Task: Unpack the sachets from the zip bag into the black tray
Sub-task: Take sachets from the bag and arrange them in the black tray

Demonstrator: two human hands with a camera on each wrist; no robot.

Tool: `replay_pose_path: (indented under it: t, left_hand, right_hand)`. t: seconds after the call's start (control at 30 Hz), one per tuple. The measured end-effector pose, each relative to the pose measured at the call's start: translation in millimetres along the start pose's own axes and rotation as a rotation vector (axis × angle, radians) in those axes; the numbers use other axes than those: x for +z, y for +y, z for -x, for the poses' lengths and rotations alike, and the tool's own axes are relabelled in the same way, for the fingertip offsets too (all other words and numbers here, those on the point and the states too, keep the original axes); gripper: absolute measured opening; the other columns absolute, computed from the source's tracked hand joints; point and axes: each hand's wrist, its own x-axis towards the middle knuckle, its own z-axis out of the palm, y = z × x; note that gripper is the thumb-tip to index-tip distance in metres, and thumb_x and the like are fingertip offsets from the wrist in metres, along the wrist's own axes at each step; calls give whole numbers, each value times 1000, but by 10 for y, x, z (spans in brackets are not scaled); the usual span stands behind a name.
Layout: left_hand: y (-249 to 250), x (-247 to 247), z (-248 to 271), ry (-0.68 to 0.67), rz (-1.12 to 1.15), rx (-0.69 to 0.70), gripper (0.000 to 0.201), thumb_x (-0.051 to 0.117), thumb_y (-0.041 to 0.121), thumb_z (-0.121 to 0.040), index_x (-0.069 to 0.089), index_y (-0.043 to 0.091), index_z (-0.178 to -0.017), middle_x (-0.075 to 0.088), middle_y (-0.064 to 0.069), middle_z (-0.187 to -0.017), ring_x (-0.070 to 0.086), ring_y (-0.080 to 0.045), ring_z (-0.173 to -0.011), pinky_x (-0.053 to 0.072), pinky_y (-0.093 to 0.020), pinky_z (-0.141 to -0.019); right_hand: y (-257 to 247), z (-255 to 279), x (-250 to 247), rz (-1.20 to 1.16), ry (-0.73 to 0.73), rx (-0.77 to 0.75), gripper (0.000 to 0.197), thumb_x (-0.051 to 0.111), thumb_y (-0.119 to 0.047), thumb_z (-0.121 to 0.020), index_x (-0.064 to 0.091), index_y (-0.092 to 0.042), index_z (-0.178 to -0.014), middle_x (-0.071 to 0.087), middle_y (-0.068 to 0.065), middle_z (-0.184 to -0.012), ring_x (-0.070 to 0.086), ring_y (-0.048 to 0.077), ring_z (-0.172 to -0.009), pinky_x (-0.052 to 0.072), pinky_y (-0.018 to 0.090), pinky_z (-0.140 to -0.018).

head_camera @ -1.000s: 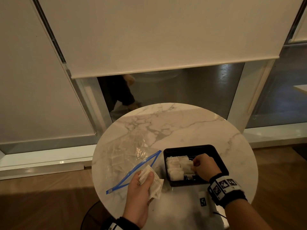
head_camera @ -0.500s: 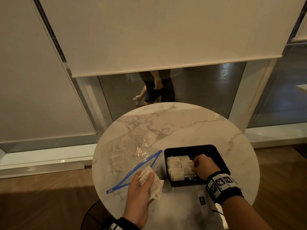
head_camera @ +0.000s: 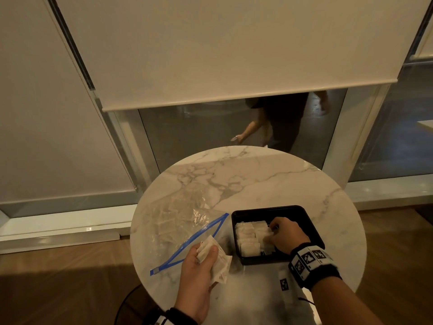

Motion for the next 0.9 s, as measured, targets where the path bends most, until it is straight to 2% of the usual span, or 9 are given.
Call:
replay_pose_path:
  t: [0.07, 0.2, 0.3, 0.4, 0.47, 0.6, 0.77, 0.9]
  left_hand:
    - [4, 5, 7, 0, -6, 0, 15, 65, 15, -95, 66, 22, -108, 72, -8, -108, 70, -26, -100, 60, -40, -75]
    - [13, 12, 17, 0, -13, 0, 16, 64, 16, -95, 65, 22, -109, 70, -7, -110, 69, -25, -101, 59, -38, -73]
    - [23, 20, 26, -2, -12, -1, 14, 64, 15, -96, 65, 23, -107, 70, -7, -109, 69, -25, -100, 58, -37, -71]
    - [32, 29, 27, -1, -10, 5, 13, 64, 14, -96, 64, 24, -104, 70, -6, -106, 68, -24, -98, 58, -36, -70]
    - [23, 22, 20, -2, -9, 5, 13, 64, 14, -96, 64, 22, -106, 70, -7, -106, 69, -25, -98, 58, -36, -70]
    - [1, 5, 0, 4, -2, -4, 13, 64, 14, -95, 65, 20, -107, 71, -9, -106, 70, -26, -99, 58, -36, -68]
    - [-13, 10, -6, 2, -3, -1, 12, 64, 14, -96, 66, 22, -105, 72, -8, -105, 70, -26, -98, 58, -36, -70]
    - [-24, -2, -10, -2, 10, -6, 14, 65, 14, -95, 67, 20, -107, 73, -8, -106, 70, -27, -100, 58, -37, -71]
  right_hand:
    - [-34, 16, 13, 16, 2, 6, 37, 78, -34, -76, 59, -32, -108, 59, -7, -96, 62, 15, -88, 58, 36, -83]
    - [-110, 30, 54, -9, 46, 22, 40, 80, -27, -71, 58, -24, -104, 60, -3, -93, 64, 20, -87, 60, 38, -81]
    - [-152, 35, 65, 0, 41, 34, 40, 82, -23, -72, 57, -20, -103, 60, -1, -92, 64, 22, -92, 59, 36, -82]
    - [-172, 28, 80, -17, 45, 25, 37, 80, -19, -73, 54, -20, -100, 59, 1, -94, 63, 22, -94, 58, 34, -84]
    - [-183, 34, 90, -30, 50, 21, 38, 80, -16, -75, 56, -19, -104, 56, -1, -92, 63, 21, -95, 57, 33, -85]
    - [-186, 61, 97, -45, 67, -3, 37, 77, -13, -76, 57, -17, -107, 53, -3, -85, 64, 22, -91, 57, 31, -78]
    - [-179, 79, 100, -59, 73, -13, 39, 77, -12, -77, 57, -15, -110, 55, 0, -89, 64, 23, -93, 55, 30, -77]
    - [-156, 61, 84, -87, 68, -4, 42, 78, -12, -76, 58, -15, -112, 63, 8, -106, 63, 24, -98, 55, 30, -83]
